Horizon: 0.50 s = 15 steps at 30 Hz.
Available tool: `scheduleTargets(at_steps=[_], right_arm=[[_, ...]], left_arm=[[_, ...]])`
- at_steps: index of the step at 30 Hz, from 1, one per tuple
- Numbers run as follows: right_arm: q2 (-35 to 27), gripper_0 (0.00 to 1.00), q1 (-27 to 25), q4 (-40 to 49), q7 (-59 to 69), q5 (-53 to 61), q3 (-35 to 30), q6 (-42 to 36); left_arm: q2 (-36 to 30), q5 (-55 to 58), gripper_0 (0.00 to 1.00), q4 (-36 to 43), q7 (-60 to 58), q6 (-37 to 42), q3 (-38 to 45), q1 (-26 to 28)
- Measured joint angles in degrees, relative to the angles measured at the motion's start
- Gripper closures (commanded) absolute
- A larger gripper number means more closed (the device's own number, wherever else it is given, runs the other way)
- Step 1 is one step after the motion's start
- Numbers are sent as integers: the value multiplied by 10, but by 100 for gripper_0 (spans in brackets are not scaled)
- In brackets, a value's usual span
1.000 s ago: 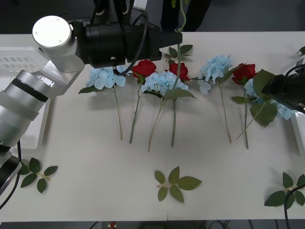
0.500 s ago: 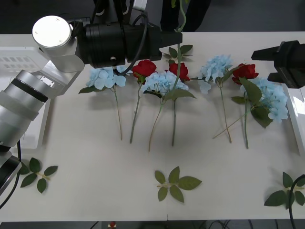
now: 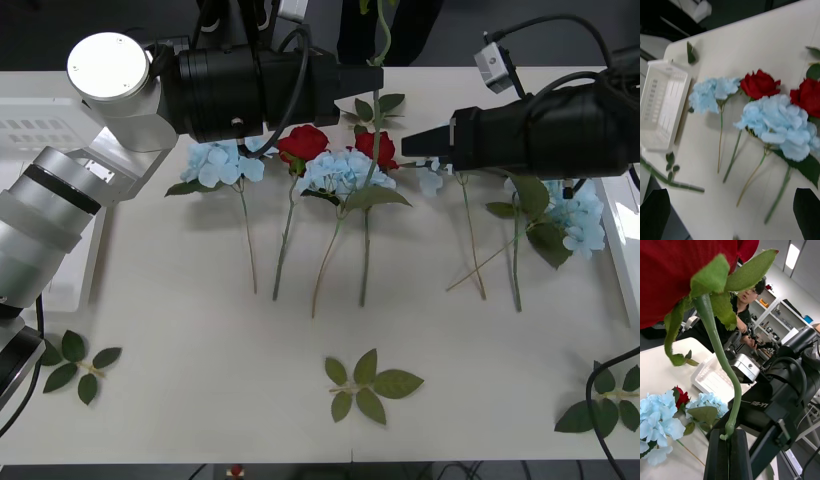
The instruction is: Place the red flowers into the right box and the blue flowers into the left box. If a person shows an open palm, hand one flower to the person first, then continue sorting.
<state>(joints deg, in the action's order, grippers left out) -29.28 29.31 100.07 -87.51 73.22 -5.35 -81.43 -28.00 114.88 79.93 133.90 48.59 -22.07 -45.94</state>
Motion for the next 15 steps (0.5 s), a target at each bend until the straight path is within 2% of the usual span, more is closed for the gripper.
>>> scheduleTargets(at_steps=[5,8,11,15], right_arm=[[-2,5,0,-17,-35,74,-92,-88],[-2,5,0,-39,-75,114,-117,-89],[-2,5,0,-70,-118,151,-94,-42],[-4,5,0,-113,-185,186,-16,32]], left_arm=[[0,2,99,0,0,0,0,0],[0,2,100,0,0,0,0,0],[0,3,100,0,0,0,0,0],[0,4,99,0,0,0,0,0]])
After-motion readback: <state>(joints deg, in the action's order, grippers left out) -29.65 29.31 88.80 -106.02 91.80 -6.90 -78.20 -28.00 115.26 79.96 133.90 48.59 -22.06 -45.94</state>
